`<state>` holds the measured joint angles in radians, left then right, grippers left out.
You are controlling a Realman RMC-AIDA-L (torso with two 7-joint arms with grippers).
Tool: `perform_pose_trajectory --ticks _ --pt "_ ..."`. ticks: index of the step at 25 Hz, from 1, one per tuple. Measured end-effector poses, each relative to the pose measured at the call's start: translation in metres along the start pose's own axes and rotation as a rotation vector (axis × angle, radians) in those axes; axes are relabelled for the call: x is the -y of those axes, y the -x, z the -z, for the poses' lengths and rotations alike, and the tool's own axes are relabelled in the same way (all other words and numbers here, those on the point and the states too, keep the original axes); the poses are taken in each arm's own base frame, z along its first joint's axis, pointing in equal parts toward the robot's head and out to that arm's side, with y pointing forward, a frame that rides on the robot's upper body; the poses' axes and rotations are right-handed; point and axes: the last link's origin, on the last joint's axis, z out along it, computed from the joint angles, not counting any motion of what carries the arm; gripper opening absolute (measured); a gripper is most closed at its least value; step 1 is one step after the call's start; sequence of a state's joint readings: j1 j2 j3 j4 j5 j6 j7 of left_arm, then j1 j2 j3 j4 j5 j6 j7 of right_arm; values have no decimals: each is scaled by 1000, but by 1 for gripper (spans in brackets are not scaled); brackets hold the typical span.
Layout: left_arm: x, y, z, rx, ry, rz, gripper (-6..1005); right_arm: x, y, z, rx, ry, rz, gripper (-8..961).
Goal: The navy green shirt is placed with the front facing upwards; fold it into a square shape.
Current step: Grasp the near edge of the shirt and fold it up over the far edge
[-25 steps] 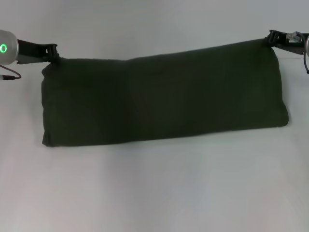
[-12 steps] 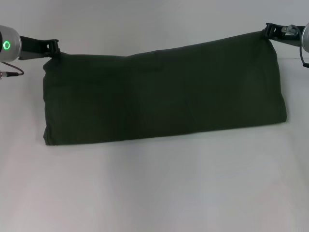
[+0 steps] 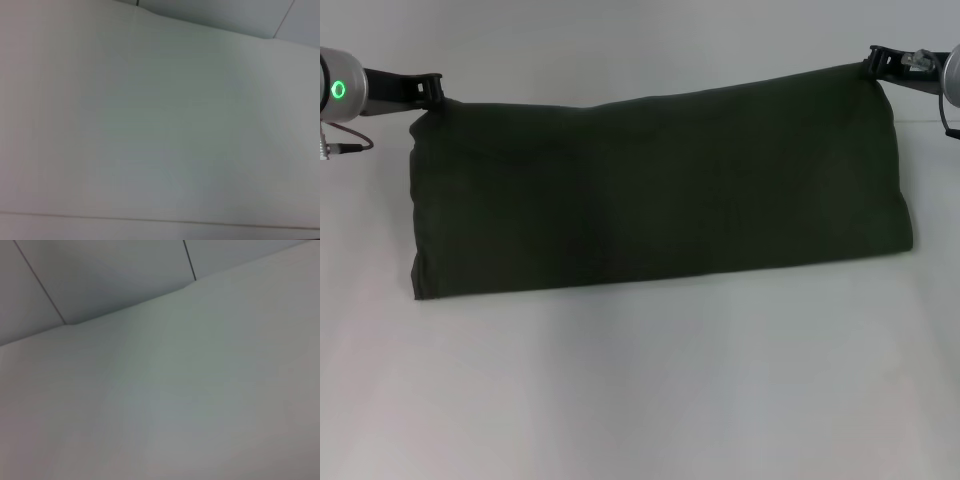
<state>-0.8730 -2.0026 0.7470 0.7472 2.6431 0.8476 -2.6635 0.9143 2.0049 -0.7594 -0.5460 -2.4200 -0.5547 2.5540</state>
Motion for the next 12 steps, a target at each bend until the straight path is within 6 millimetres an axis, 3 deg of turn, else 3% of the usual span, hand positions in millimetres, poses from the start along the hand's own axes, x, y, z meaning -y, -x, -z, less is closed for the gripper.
perform_pose_trajectory --ticks 12 --pt "-4 -6 -2 -41 -7 -8 12 1 0 0 3 -4 -2 76"
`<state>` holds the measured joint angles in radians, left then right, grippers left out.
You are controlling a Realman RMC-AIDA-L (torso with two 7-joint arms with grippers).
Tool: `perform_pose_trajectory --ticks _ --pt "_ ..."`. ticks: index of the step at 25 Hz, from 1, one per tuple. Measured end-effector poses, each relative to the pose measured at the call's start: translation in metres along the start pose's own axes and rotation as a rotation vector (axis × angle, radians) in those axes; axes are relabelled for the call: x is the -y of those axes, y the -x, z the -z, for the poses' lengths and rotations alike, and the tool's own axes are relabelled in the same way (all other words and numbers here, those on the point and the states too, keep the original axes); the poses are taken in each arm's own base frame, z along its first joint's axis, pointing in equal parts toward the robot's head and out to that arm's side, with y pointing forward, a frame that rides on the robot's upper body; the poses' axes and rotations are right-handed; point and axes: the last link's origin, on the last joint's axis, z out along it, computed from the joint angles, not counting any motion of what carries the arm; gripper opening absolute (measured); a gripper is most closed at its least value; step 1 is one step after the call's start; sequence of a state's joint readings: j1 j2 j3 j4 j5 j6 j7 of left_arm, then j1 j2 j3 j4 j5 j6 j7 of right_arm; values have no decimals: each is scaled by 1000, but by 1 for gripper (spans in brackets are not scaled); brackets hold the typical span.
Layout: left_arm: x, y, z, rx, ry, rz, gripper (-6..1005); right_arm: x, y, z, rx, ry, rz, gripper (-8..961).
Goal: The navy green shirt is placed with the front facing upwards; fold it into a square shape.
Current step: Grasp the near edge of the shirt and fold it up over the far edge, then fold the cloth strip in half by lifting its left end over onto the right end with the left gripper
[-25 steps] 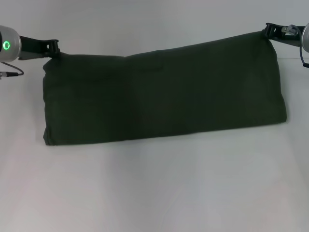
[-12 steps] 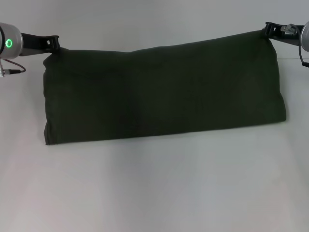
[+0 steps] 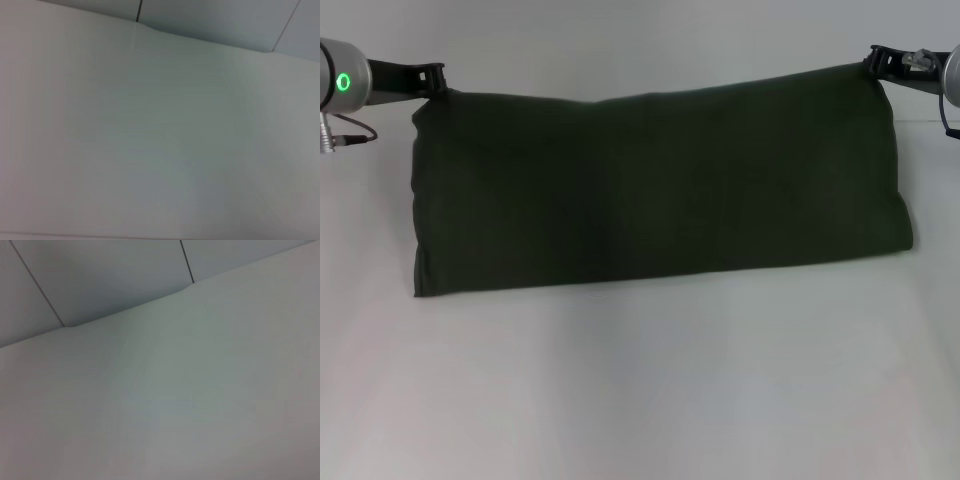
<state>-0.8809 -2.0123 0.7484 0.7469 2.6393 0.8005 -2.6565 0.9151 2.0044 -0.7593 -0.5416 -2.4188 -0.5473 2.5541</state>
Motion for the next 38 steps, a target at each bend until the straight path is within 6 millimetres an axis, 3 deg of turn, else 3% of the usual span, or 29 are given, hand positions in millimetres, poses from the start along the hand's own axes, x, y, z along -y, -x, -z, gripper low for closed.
perform_pose_trajectory --ticks 3,11,17,20,25,29,30,33,38 --pt "-3 1 -2 -13 -4 -1 40 2 0 -1 -3 -7 6 77" --pt "2 5 -2 -24 -10 31 153 16 4 4 -9 -22 -8 246" --pt "17 23 16 -32 103 190 374 39 -16 28 -56 93 -153 401" --pt "26 44 35 -27 261 310 523 50 -40 48 -56 216 -241 460" --pt "48 83 69 -9 468 519 518 65 -77 85 -64 440 -351 452" --pt "64 121 88 10 536 680 516 80 -101 104 -75 485 -384 463" --pt "66 128 91 14 542 706 516 83 -104 106 -71 486 -397 466" --pt "71 152 95 37 543 784 516 88 -109 112 -50 488 -421 659" --pt "74 175 93 65 514 889 517 85 -108 118 -42 534 -413 694"
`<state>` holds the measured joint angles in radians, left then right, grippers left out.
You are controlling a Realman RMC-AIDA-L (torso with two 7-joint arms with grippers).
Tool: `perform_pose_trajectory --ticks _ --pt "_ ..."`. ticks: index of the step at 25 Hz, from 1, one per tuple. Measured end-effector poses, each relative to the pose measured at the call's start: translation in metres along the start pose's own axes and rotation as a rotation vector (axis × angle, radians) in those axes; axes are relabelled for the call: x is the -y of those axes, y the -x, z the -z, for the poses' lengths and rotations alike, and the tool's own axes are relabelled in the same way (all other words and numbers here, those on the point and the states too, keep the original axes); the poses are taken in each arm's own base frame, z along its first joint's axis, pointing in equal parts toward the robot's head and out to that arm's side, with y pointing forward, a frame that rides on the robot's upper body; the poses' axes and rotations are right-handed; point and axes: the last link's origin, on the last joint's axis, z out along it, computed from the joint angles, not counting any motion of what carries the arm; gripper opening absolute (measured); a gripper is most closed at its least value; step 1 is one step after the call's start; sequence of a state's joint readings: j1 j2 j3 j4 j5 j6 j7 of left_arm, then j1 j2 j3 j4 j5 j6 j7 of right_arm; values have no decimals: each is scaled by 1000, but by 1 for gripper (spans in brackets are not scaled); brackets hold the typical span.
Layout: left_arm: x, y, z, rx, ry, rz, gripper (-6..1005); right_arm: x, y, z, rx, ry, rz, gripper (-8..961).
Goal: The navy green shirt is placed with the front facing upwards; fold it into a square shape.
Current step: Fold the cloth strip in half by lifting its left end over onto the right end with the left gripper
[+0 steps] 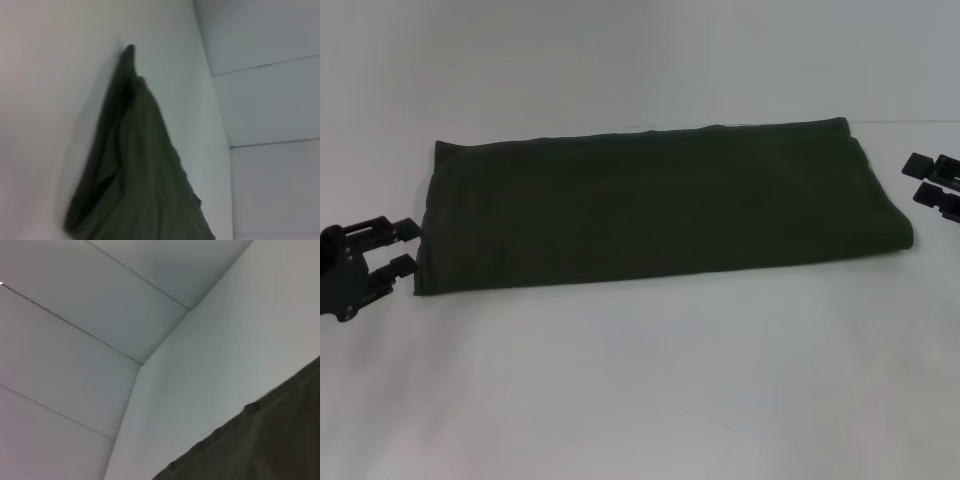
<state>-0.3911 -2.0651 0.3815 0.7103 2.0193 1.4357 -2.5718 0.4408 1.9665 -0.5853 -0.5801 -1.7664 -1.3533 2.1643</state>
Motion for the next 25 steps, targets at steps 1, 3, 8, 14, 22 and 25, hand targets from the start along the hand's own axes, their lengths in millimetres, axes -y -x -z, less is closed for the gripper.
perform_pose_trajectory --ticks 1,3,8,14,22,25 --pt "3 1 -1 -3 -5 19 517 -1 0 0 -1 7 3 701" --pt "9 3 -4 -13 -18 52 517 -3 -1 -2 -1 21 6 715" --pt "21 4 -16 -55 -66 122 510 -7 -2 -7 -5 37 11 736" --pt "30 4 -22 -74 -115 149 510 -8 -1 -9 -7 43 15 736" --pt "31 6 -23 -59 -120 92 528 -8 2 -8 0 37 18 736" --pt "30 6 -23 -61 -118 99 577 -8 4 -9 0 36 20 736"
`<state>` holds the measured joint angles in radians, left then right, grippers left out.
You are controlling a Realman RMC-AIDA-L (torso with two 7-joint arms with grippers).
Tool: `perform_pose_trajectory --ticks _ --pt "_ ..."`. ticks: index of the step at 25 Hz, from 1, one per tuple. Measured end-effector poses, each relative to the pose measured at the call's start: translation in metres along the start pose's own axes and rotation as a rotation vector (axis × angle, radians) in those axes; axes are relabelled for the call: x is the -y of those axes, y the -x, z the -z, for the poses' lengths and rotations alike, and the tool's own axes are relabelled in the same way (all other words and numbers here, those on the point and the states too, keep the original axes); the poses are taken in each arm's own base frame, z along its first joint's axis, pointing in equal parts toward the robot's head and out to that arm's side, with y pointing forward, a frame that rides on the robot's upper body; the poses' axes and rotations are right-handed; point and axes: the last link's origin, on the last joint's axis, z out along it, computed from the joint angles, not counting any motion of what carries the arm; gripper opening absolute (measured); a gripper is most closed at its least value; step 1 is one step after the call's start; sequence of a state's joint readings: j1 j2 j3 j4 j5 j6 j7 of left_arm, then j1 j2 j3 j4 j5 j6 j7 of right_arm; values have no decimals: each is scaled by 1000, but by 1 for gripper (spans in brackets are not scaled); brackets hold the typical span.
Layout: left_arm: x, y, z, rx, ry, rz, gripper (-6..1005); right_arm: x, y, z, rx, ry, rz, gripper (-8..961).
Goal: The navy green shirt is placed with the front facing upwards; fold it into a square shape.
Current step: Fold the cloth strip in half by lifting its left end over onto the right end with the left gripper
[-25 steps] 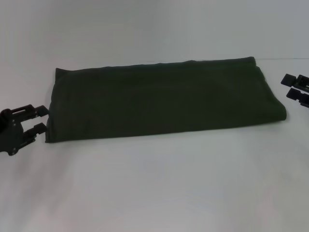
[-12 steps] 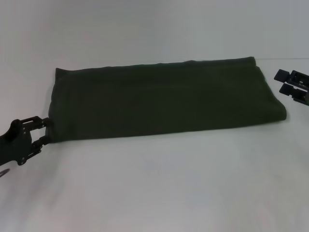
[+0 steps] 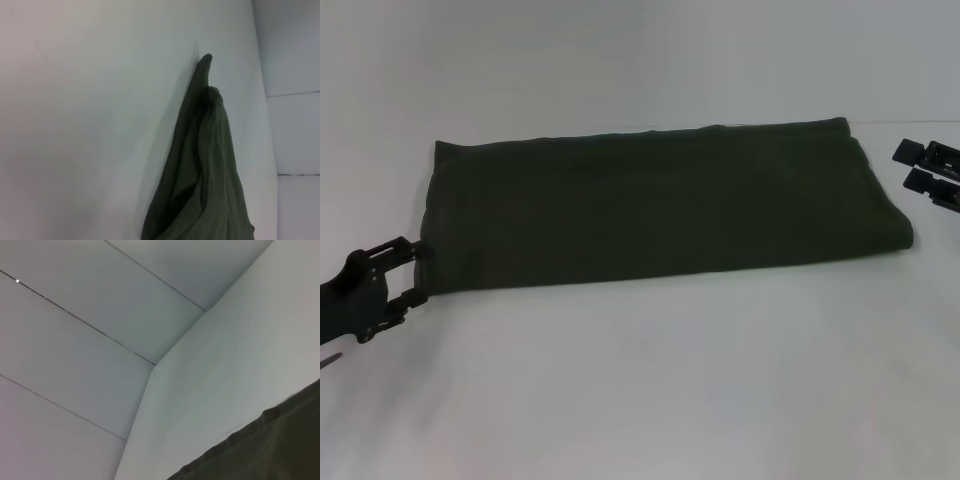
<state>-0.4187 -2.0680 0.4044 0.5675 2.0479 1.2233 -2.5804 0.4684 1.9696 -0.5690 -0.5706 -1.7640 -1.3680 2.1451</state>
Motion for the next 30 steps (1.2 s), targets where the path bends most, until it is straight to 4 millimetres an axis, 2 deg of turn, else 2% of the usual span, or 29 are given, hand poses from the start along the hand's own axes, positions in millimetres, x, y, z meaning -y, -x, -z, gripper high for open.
perform_pose_trajectory --ticks 9,30 --pt "9 -3 -1 -52 -30 82 725 0 -1 0 0 1 -6 736" --pt "11 -4 -13 -80 -59 114 703 6 -4 5 18 -6 -39 737"
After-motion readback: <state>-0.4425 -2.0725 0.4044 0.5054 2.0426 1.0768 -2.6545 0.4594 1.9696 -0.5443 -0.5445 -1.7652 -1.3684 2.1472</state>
